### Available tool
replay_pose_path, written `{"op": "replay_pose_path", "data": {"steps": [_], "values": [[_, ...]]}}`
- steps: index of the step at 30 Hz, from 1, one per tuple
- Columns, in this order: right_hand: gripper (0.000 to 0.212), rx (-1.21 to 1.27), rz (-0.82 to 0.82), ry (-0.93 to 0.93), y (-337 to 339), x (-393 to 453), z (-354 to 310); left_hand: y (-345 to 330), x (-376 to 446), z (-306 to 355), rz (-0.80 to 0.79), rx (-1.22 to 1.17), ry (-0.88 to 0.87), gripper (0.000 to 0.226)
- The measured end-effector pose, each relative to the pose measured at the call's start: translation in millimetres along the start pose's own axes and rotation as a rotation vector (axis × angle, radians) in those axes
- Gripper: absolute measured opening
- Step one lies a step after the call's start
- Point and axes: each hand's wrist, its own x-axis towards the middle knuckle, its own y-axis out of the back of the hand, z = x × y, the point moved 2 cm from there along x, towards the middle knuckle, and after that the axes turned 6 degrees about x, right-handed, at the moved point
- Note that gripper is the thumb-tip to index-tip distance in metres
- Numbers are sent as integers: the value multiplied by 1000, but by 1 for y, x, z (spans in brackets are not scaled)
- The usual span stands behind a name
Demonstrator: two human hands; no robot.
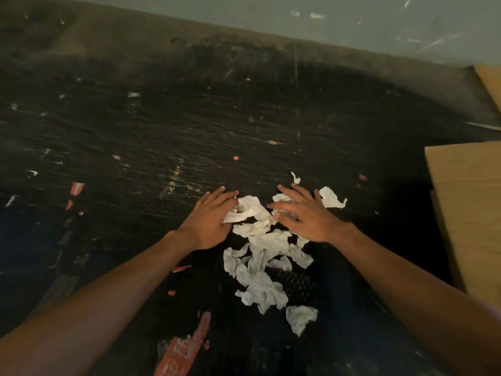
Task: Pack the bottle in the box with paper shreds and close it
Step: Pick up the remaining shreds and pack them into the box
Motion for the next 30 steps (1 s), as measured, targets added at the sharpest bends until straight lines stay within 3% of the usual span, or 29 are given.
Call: {"op": "replay_pose_path", "data": {"steps": [4, 6, 8, 10, 12, 15, 18, 22, 25, 28, 30], "values": [[41, 48, 55, 22, -17, -51, 2, 0, -25, 20, -66, -37, 0, 73], [37, 91, 84, 79, -25, -75, 0, 0, -38, 31, -100, -88, 8, 65], [31, 233, 273, 98, -20, -91, 6, 2, -48, 39, -62, -137, 22, 51], [30, 416, 504, -43, -1, -88, 21, 7, -49, 41, 60, -202, 87, 39], [36, 508, 595, -255, 18, -73, 42, 13, -44, 44, 175, -284, 183, 35], [57, 437, 430, -451, 18, -47, 66, 14, -34, 60, 156, -355, 206, 51], [57, 289, 264, -373, -4, -45, 53, -2, -28, 72, 21, -231, 139, 69], [45, 443, 307, -128, -10, -61, 18, -19, -27, 71, -11, -131, 131, 82], [47, 436, 418, -153, 7, -33, 23, -22, -28, 73, -4, -121, 133, 86], [60, 394, 310, -264, 26, 8, 32, -22, -28, 71, -27, -83, 129, 90], [61, 275, 181, -231, 30, 27, 28, -20, -25, 68, -41, -84, 128, 91]]}}
